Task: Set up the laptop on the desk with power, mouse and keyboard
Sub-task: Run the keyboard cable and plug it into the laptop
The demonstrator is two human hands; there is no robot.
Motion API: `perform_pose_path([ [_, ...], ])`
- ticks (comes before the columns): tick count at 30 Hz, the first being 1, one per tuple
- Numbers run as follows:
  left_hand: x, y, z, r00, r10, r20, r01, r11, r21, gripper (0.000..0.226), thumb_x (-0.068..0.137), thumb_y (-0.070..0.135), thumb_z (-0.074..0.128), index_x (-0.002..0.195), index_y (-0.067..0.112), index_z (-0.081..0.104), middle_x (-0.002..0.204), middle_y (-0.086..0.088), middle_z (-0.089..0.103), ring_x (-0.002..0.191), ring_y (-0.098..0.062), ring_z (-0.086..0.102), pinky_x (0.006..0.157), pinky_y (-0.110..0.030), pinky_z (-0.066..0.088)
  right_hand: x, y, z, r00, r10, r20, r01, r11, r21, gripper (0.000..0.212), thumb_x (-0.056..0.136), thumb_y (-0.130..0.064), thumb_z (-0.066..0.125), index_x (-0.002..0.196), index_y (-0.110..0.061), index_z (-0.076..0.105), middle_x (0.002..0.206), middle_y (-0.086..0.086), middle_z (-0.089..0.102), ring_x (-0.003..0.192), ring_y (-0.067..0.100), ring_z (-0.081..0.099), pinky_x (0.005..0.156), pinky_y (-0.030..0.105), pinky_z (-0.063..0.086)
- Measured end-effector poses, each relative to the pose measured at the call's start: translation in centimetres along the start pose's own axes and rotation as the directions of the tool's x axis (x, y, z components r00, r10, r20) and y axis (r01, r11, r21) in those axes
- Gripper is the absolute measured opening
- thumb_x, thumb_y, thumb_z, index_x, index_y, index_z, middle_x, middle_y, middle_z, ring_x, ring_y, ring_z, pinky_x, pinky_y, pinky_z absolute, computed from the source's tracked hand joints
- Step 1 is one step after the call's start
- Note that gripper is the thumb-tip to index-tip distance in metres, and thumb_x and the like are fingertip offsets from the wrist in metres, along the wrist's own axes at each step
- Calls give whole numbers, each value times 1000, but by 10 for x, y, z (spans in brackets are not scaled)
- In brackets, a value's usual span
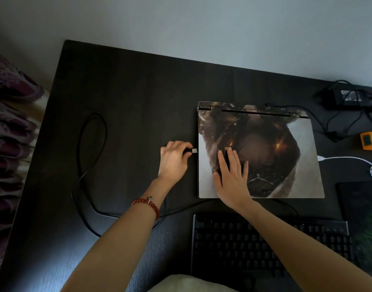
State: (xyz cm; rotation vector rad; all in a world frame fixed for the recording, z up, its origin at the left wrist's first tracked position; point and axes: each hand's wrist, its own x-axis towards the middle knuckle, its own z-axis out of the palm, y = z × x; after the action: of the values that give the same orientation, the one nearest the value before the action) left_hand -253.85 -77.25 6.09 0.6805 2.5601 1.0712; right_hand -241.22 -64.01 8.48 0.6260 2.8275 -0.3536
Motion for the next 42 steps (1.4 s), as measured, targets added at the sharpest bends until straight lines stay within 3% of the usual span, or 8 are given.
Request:
perform_pose_path([
  [13,0,-2,-4,996,85,13,-85,996,20,20,85,9,60,104,14,67,105,-1,68,104,-21,54,86,-24,23,1,0,1,1000,0,3,0,1000,-5,58,95,-33,32,146,-20,9,157,9,5,144,22,-3,113,51,-5],
  [18,-2,1,-4,995,97,1,-97,994,-48,25,81,6,65,105,10,64,100,-4,70,97,-21,62,90,-29,36,0,-1,1,1000,8,1,-8,1000,-28,58,95,-32,34,146,-20,9,157,10,6,144,23,-1,113,51,-5],
  [23,1,0,-2,999,51,-7,-51,989,-140,25,80,3,66,101,8,54,97,-3,71,96,-18,65,85,-33,48,1,-1,3,1000,15,-5,-15,998,-53,58,94,-33,32,146,-19,9,157,10,6,144,23,-1,112,49,-7],
  [32,2,-1,-1,998,63,4,-62,990,-123,21,81,2,64,99,6,54,98,-6,70,98,-22,64,85,-38,50,0,-3,7,1000,24,-15,-25,994,-102,64,87,-42,7,146,-18,10,156,12,10,144,24,3,113,51,-2],
  [36,0,-2,1,995,96,-22,-98,991,-87,19,80,2,65,98,4,57,95,-9,70,94,-28,63,82,-46,51,-1,-4,6,1000,19,-21,-21,994,-103,63,87,-41,8,146,-17,11,156,12,12,144,25,4,112,51,-2],
  [42,-2,0,1,991,124,-41,-127,990,-64,16,79,2,67,94,3,60,91,-12,69,90,-31,62,76,-45,53,0,-2,7,1000,19,-5,-19,994,-105,58,93,-37,20,146,-18,7,156,12,7,144,24,-1,112,51,-5],
])
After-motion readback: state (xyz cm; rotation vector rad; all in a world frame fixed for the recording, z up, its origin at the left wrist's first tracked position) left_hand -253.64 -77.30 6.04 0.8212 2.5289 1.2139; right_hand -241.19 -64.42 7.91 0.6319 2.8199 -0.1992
